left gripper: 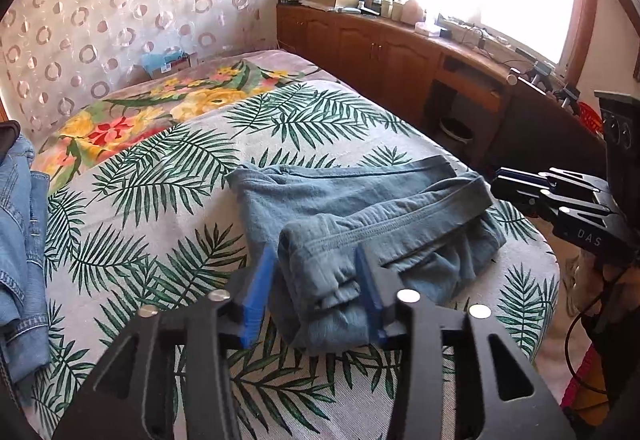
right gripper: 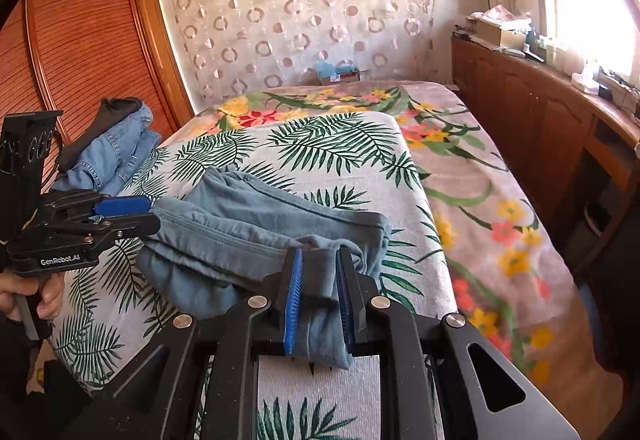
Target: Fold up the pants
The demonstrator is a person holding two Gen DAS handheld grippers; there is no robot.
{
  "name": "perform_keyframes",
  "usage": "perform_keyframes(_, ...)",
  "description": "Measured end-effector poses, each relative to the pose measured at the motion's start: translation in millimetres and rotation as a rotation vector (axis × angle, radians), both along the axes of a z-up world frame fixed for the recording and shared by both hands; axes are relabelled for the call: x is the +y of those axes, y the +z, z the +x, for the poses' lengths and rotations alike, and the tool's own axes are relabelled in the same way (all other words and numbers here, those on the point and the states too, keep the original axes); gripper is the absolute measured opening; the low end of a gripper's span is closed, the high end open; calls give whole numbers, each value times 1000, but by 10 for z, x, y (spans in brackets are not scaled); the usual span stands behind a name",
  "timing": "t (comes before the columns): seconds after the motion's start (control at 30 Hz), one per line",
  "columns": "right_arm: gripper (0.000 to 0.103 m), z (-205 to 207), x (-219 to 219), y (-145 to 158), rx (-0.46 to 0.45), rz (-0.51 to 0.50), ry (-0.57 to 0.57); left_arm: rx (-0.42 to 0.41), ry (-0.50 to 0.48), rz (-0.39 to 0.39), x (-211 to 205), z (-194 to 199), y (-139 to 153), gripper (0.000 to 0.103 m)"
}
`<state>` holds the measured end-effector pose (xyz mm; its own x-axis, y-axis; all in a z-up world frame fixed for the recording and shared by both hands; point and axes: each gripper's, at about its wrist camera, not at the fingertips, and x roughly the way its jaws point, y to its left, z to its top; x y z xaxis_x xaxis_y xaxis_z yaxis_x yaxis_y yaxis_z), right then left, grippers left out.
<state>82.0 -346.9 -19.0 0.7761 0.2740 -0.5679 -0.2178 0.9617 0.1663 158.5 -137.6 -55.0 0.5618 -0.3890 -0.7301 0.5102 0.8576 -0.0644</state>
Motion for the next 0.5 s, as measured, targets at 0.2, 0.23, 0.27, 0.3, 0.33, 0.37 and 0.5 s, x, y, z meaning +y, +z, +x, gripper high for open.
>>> perform_keyframes(0.2, 28, -178, -35, -104, 18, -12, 9, 10, 4, 11, 66, -115, -89, 56)
perform_keyframes(0.23, 31, -193, -47, -120, 25, -16, 12, 18, 4, 14, 68, -123, -116, 56)
perform_keyframes(0.27, 33, -199, -41, -134, 34, -21, 15, 30, 0, 16, 76, -132, -162, 56)
perform_keyframes(0.3, 35, -208, -41, -158, 42, -27, 18, 36, -5, 20, 79, -137, -196, 56)
perform_keyframes(0.33, 36, -209, -36, -182, 50, -32, 22, 47, -6, 27, 83, -135, -247, 56)
perform_keyframes(0.37, 36, -202, -37, -210, 59, -35, 25, 61, -8, 31, 94, -133, -291, 56)
perform_keyframes(0.5, 36, -130, -32, -305, 95, -28, 34, 83, 5, 55, 107, -115, -431, 80)
